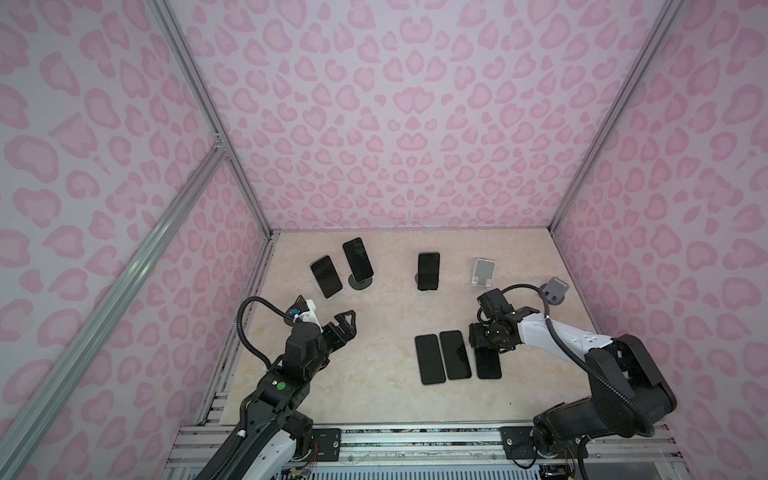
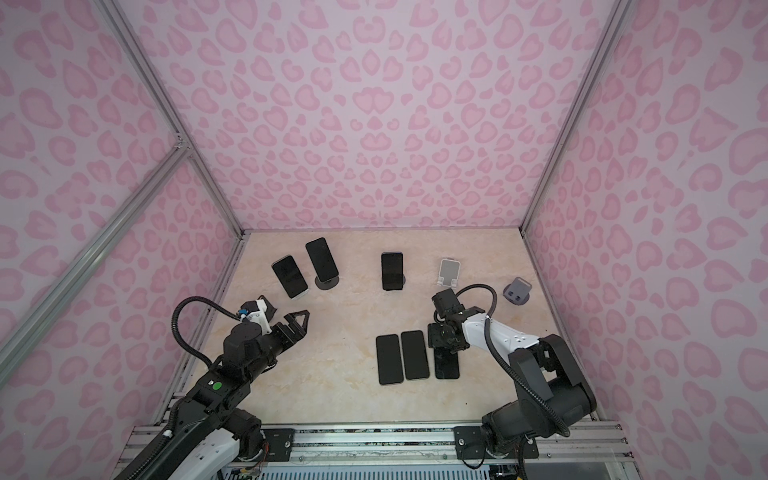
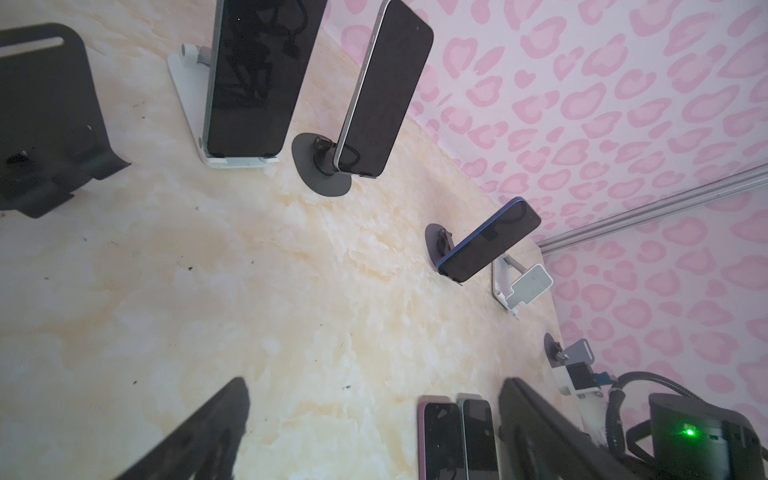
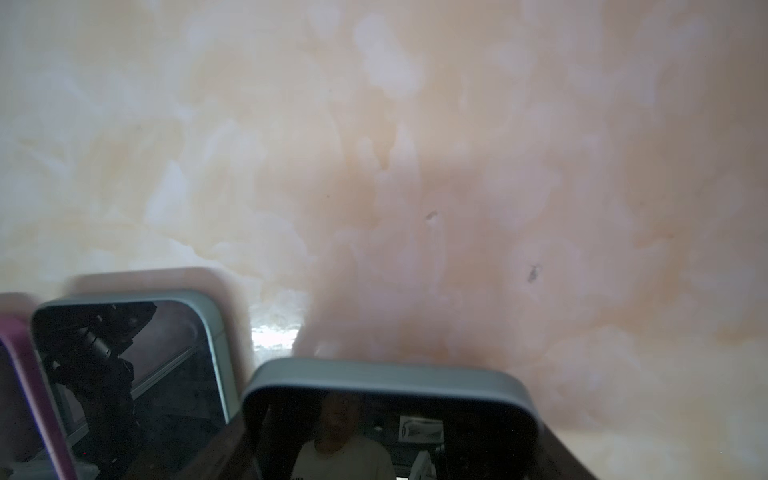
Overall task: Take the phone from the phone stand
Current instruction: 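Lower the grey-edged phone flat beside the teal-edged phone with the right gripper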
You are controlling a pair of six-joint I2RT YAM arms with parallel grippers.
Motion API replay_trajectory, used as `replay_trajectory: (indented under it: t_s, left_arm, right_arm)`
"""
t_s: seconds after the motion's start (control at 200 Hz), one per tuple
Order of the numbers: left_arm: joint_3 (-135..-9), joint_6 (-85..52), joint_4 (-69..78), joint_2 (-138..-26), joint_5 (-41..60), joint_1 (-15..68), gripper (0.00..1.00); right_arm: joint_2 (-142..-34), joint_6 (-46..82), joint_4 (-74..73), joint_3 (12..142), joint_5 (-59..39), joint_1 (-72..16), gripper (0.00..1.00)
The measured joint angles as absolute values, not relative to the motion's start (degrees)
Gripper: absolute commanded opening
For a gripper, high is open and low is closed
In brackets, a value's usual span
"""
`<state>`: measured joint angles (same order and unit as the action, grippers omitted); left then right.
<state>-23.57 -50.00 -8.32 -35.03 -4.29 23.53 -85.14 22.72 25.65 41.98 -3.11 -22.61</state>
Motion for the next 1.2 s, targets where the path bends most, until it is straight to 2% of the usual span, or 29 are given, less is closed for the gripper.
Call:
replay_trajectory:
  t_s: [0.385,1.2]
  left_arm:
    - [-24.8,-50.5,-8.1,-35.9,-3.7,23.5,0.98]
    - [-23.2,-53.9,-7.6,-36.8,-2.9,23.6,1.00]
  right_arm:
    - [-85.5,22.7,22.2,41.0,-2.2,-22.7,0.74]
    - [-85.2,23.4,16.2,38.1,0.3,-24.9,0.80]
